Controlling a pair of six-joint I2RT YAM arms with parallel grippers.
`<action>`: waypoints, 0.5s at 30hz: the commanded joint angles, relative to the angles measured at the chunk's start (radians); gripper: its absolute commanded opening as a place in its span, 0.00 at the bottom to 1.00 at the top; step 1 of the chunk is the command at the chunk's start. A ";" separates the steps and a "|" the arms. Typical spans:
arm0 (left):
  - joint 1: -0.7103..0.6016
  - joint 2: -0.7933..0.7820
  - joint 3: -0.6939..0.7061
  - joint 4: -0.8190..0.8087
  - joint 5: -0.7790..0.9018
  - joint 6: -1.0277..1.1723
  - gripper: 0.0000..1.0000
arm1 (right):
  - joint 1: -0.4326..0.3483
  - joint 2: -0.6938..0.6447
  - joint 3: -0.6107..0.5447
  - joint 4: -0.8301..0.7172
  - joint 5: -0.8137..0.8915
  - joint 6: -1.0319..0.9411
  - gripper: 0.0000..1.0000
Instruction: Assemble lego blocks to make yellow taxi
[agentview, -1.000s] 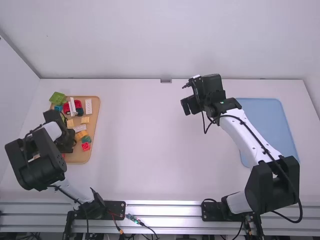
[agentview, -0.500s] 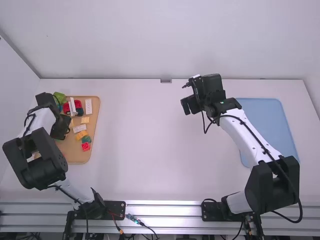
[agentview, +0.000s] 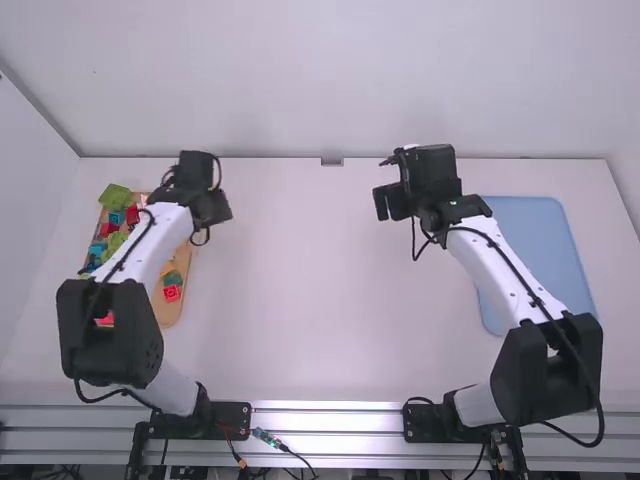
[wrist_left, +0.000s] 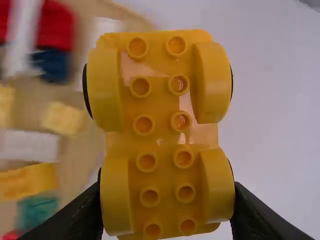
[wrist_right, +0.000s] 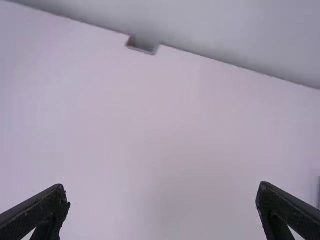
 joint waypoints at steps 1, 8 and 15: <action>-0.072 -0.016 0.020 -0.024 0.183 0.373 0.19 | -0.038 0.005 0.024 -0.009 0.034 0.078 0.99; -0.190 -0.016 0.020 -0.124 0.397 0.864 0.23 | -0.117 0.005 0.024 -0.069 -0.042 0.072 0.99; -0.203 0.000 -0.024 -0.132 0.497 1.161 0.33 | -0.133 0.005 0.024 -0.100 -0.050 0.069 0.99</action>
